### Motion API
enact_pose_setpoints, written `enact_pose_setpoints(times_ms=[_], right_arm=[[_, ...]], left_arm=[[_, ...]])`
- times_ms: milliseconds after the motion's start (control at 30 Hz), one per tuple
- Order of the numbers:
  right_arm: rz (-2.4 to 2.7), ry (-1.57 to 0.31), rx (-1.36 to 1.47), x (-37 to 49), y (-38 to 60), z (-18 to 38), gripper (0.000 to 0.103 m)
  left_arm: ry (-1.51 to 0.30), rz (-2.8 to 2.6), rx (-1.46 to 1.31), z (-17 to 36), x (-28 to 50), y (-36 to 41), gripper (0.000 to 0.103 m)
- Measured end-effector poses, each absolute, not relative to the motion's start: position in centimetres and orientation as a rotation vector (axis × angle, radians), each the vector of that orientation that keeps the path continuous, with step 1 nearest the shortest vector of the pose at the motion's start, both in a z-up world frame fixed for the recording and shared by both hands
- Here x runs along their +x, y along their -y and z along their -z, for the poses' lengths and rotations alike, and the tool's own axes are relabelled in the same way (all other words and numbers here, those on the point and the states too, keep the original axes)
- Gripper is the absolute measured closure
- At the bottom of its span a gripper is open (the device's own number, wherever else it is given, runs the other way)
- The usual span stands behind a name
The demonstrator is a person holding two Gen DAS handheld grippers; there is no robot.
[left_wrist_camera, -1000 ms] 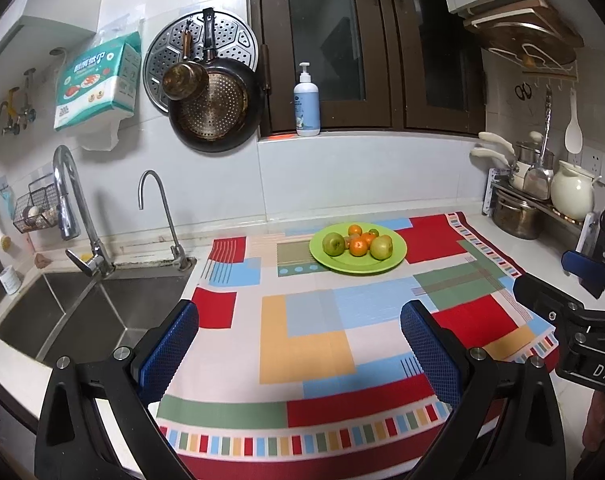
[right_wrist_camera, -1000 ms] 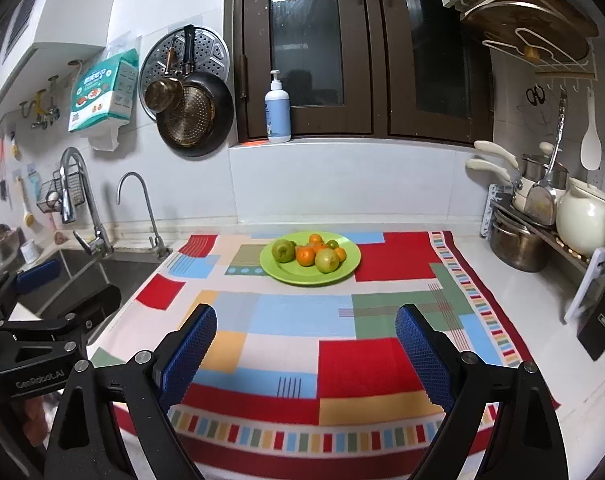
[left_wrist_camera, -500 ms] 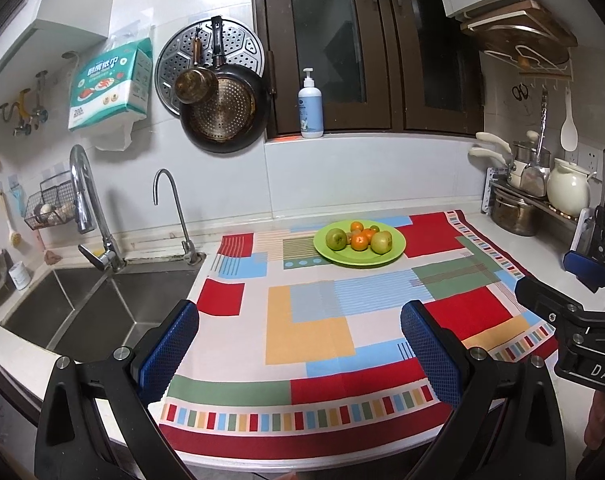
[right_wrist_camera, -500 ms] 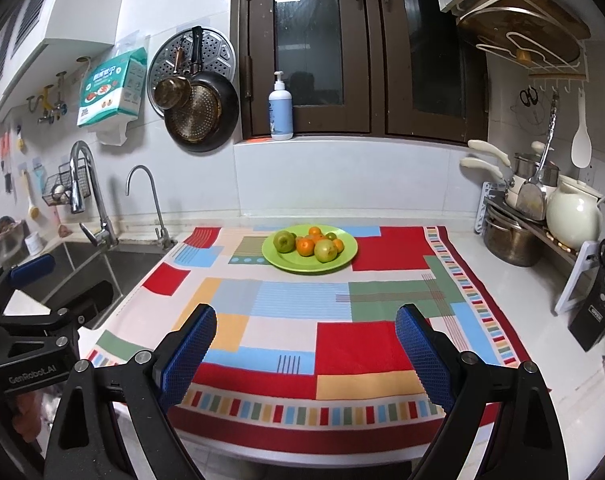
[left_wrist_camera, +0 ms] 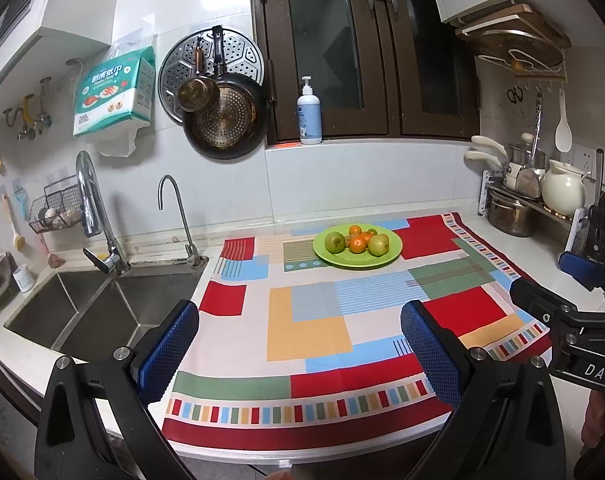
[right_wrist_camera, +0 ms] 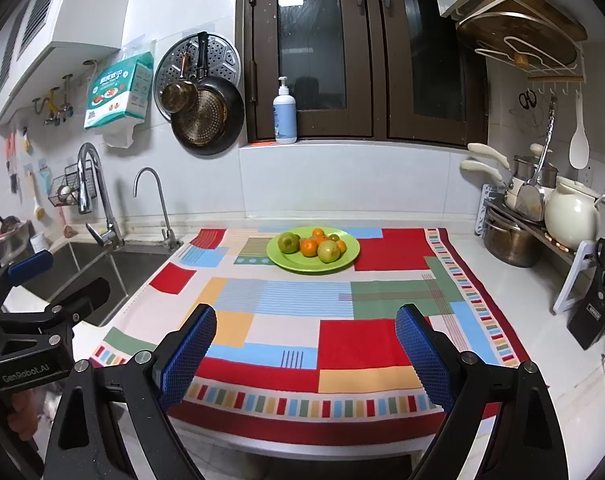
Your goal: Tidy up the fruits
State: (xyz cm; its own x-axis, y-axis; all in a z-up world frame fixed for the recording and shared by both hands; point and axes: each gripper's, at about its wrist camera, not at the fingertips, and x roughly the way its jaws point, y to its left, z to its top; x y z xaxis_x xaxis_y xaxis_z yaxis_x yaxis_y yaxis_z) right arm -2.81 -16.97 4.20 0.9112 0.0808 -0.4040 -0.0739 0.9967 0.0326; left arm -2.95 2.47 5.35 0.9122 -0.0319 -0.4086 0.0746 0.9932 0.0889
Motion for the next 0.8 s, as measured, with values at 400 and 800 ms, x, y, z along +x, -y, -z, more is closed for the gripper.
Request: enact_pose_setpoints(times_ms=[400, 800], right_arm=[[-0.083, -0.411, 0.018, -3.37, 17.40, -4.34, 0.011], [-0.077, -0.420, 0.019, -3.59, 17.98, -4.35, 0.011]], left_arm=[[-0.404, 0.048, 0.104, -5.71, -3.70, -2.04, 0.000], [-0.416, 0.055, 0.105, -5.71, -3.47, -1.59, 0.000]])
